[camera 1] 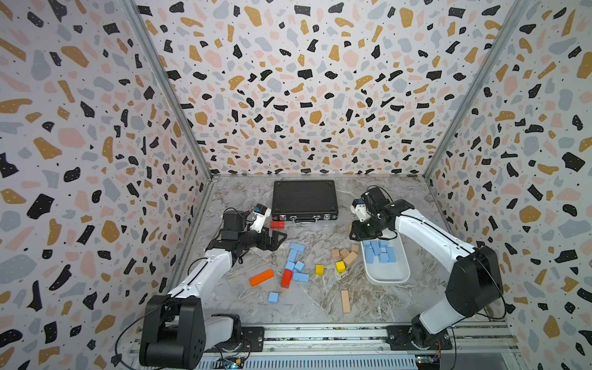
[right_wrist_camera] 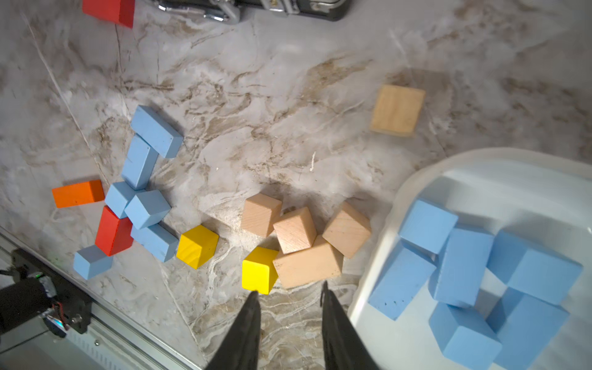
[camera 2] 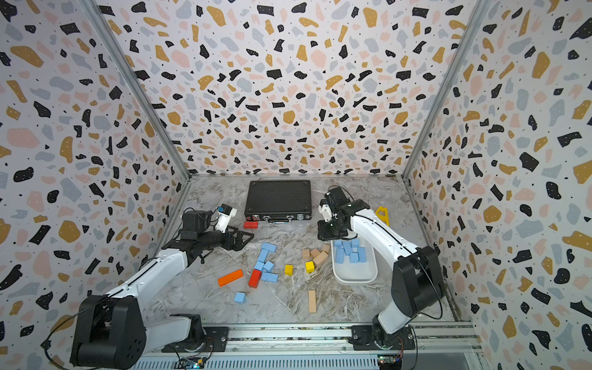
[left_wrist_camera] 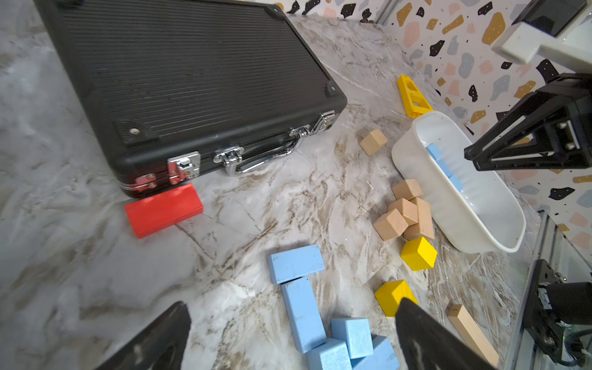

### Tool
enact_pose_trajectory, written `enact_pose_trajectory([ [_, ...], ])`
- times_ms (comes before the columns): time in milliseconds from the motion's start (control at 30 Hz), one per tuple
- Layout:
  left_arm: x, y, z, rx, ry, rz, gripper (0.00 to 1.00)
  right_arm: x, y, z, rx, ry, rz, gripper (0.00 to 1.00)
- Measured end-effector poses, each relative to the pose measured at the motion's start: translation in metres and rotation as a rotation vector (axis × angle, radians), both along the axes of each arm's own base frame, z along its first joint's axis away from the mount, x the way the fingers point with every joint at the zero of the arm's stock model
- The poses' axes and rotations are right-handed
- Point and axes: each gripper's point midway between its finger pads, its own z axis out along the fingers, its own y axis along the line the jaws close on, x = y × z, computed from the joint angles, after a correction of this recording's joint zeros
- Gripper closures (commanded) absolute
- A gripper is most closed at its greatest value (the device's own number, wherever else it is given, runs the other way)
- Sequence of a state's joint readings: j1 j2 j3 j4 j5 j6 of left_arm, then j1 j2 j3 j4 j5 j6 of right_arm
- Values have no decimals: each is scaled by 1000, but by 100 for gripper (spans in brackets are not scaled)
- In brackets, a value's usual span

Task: Pick out the blue building blocks
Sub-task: Pick up the building block from the center of the board.

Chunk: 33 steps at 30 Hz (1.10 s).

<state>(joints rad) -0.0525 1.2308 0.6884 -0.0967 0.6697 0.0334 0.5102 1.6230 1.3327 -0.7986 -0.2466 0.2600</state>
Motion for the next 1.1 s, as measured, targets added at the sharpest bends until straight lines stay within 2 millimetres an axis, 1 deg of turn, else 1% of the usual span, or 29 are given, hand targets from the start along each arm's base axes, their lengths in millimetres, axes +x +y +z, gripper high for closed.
enact_pose_trajectory([
  [167,5,20,7,31,-45,45,0,7,39,-2,-35,-45,143,65],
  [233,6,27,9,45,-63,58,0,6,56,-3,-41,-63,205,65],
  [300,6,35,11,57,-72,74,0,-2,73,-7,-49,-82,284,65],
  [400,6,50,11,74,-68,110,0,-21,94,-11,-57,-105,403,65],
  [533,5,73,17,114,-84,151,0,-40,114,-15,-75,-128,508,63],
  [667,3,92,22,158,-104,195,0,-52,130,-23,-94,-114,523,62],
  [800,2,105,18,180,-87,235,0,-67,143,-42,-114,-61,504,58],
  [967,3,113,16,196,-77,276,0,-80,159,-63,-132,-6,475,52],
  [1100,4,114,17,189,-76,284,0,-83,173,-72,-134,3,466,52],
])
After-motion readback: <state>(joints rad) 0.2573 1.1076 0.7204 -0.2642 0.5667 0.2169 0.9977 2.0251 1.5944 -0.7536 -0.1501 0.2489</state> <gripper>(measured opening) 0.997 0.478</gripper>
